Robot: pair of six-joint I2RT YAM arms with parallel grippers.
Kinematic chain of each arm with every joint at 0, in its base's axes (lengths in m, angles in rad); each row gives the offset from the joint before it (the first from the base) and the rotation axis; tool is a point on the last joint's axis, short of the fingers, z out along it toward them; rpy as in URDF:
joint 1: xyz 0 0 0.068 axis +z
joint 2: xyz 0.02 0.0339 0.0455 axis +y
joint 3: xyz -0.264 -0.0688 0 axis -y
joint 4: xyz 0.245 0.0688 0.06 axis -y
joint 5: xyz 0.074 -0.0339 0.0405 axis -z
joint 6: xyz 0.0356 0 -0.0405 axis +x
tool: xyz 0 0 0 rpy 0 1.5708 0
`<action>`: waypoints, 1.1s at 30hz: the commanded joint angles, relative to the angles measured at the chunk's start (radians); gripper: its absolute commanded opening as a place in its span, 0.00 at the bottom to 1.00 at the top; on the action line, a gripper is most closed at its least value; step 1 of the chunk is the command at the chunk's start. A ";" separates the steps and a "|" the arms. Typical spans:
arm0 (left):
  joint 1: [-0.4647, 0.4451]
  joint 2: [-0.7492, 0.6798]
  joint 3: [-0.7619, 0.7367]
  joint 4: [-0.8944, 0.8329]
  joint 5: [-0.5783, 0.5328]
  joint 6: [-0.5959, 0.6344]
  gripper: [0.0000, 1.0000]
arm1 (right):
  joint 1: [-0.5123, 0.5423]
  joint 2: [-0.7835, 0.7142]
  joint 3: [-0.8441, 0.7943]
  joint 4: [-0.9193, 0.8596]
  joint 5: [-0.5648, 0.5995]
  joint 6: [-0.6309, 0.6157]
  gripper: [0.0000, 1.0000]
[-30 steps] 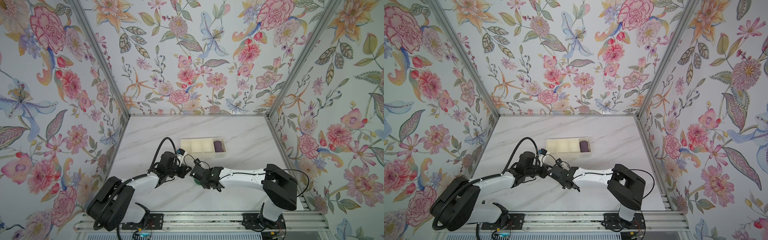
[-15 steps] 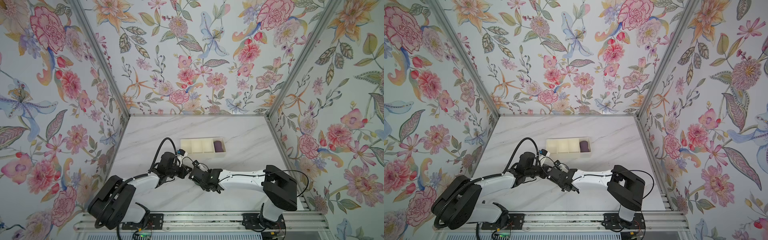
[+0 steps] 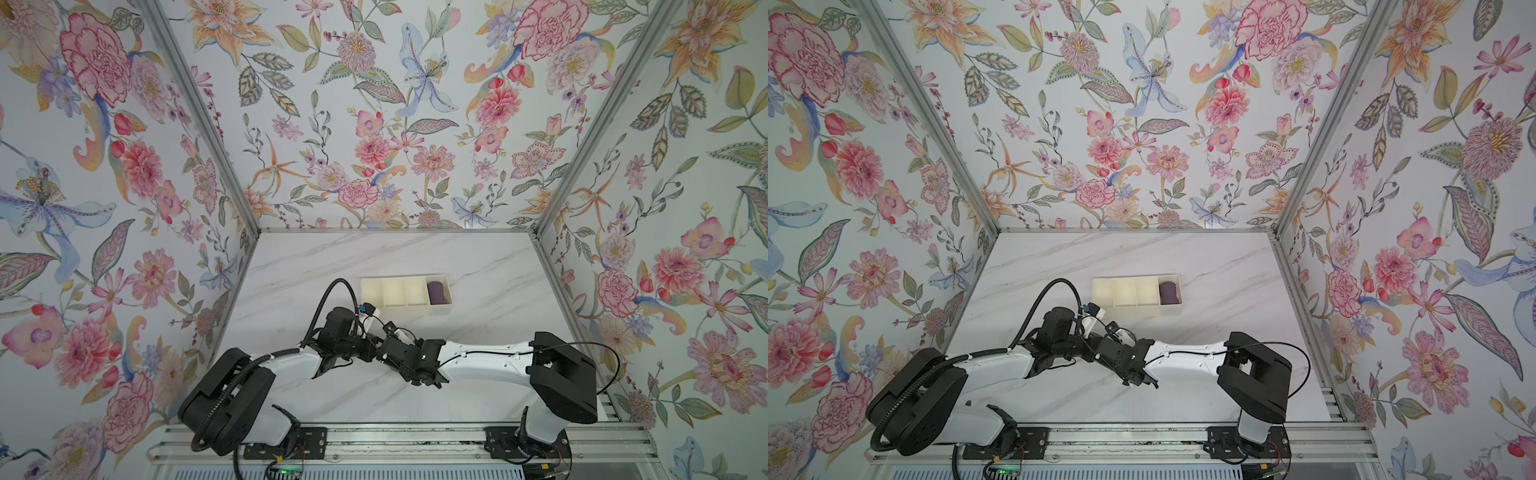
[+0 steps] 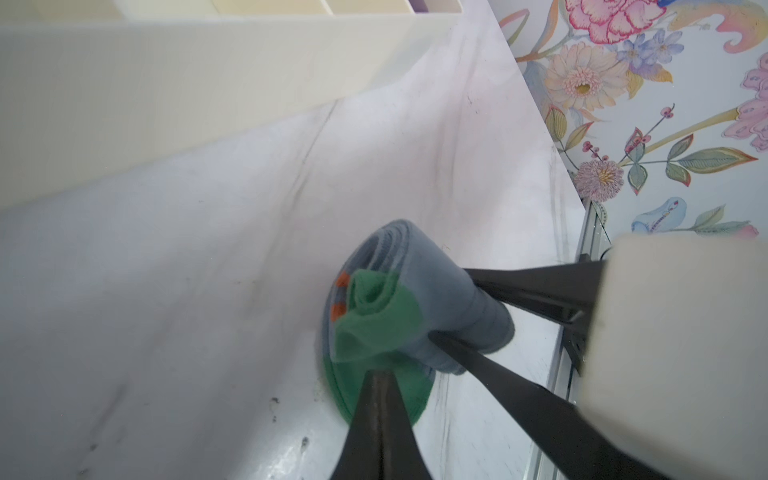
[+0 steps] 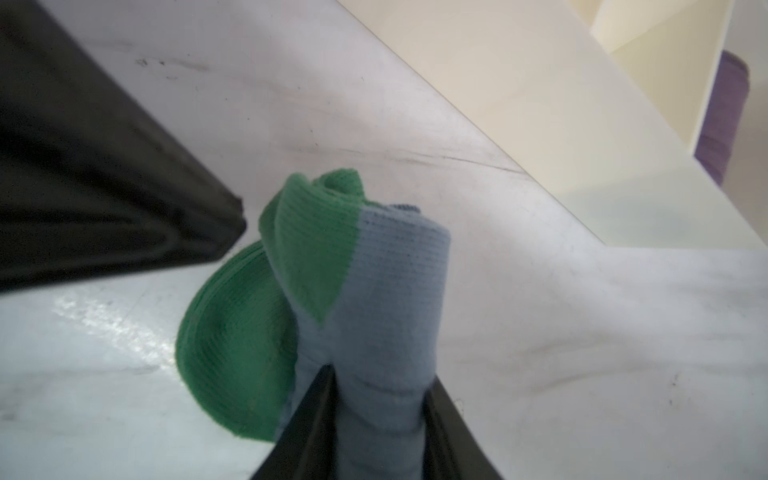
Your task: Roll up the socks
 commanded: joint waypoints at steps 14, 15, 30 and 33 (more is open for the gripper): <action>-0.038 0.050 -0.042 0.078 0.012 -0.048 0.00 | 0.033 -0.034 0.009 0.010 0.026 -0.006 0.34; -0.037 0.050 -0.044 0.076 0.011 -0.048 0.00 | 0.037 -0.034 0.012 0.013 0.026 -0.009 0.34; -0.036 0.051 -0.058 0.055 -0.002 -0.038 0.00 | 0.071 -0.038 0.010 0.043 0.043 -0.048 0.28; -0.036 0.042 -0.056 0.032 0.003 -0.030 0.00 | 0.073 -0.036 0.006 0.049 0.036 -0.053 0.26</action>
